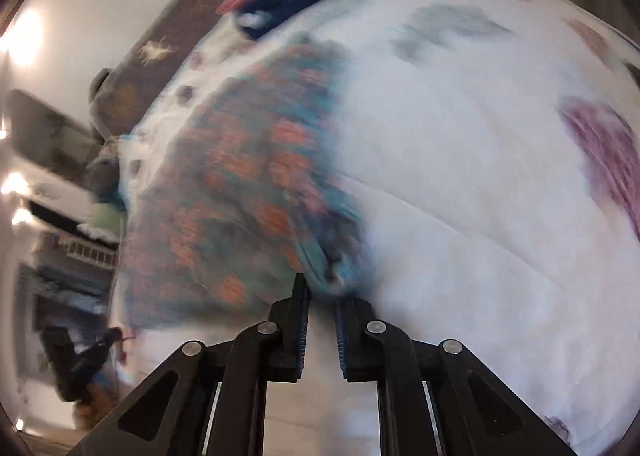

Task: Fold small clothes

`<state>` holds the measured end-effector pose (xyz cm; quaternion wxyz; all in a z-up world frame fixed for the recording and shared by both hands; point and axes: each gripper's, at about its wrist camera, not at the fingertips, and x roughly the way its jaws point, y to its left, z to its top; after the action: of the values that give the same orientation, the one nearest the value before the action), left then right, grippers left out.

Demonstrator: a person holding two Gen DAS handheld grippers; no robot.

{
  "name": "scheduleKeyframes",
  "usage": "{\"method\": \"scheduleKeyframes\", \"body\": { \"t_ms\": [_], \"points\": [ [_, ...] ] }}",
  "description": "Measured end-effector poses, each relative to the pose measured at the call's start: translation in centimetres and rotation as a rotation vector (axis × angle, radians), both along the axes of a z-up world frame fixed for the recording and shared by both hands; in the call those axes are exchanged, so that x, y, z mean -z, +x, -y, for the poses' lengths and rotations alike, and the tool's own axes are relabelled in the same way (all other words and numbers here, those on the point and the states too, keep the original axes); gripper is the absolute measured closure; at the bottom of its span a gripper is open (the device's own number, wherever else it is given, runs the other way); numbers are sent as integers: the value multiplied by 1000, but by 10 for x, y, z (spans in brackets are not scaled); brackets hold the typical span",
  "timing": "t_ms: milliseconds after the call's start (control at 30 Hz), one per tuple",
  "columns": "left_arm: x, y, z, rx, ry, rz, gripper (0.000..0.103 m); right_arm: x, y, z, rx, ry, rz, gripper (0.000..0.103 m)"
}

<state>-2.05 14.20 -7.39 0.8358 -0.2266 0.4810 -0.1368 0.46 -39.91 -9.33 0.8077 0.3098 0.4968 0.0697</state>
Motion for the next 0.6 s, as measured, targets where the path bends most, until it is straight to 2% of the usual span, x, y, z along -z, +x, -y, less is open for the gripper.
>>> {"method": "scheduleKeyframes", "body": {
  "t_ms": [33, 67, 133, 200, 233, 367, 400, 433, 467, 500, 533, 600],
  "points": [
    [-3, 0, -1, -23, 6, 4, 100, -1, -3, 7, 22, 27, 5, 90],
    [-10, 0, -5, -46, 25, 34, 100, -7, -3, 12, 50, 8, -2, 87],
    [-25, 1, 0, -35, 43, 97, 99, -26, -2, 17, 87, -72, 50, 83],
    [-38, 6, 13, -1, 51, 149, 87, -43, 2, 13, 92, -142, 106, 83],
    [-41, 9, 19, 5, 59, 167, 78, -50, 8, 7, 73, -148, 148, 83],
    [-36, 27, 47, 66, 39, 194, 77, -54, 27, -22, -28, -117, 221, 83],
    [-28, 33, 54, 84, 75, 182, 76, -49, 28, -31, -53, -121, 221, 83],
    [-17, 37, 59, 88, 144, 162, 76, -42, 35, -38, -71, -140, 204, 83],
    [1, 44, 63, 69, 258, 103, 77, -34, 40, -41, -64, -194, 169, 88],
    [12, 44, 61, 63, 289, 80, 79, -22, 47, -38, -34, -266, 125, 99],
    [10, 39, 59, 54, 275, 127, 79, -16, 47, -33, -16, -283, 118, 102],
    [-2, 32, 57, 57, 289, 110, 79, -19, 44, -27, -3, -272, 129, 100]
  ]
}}
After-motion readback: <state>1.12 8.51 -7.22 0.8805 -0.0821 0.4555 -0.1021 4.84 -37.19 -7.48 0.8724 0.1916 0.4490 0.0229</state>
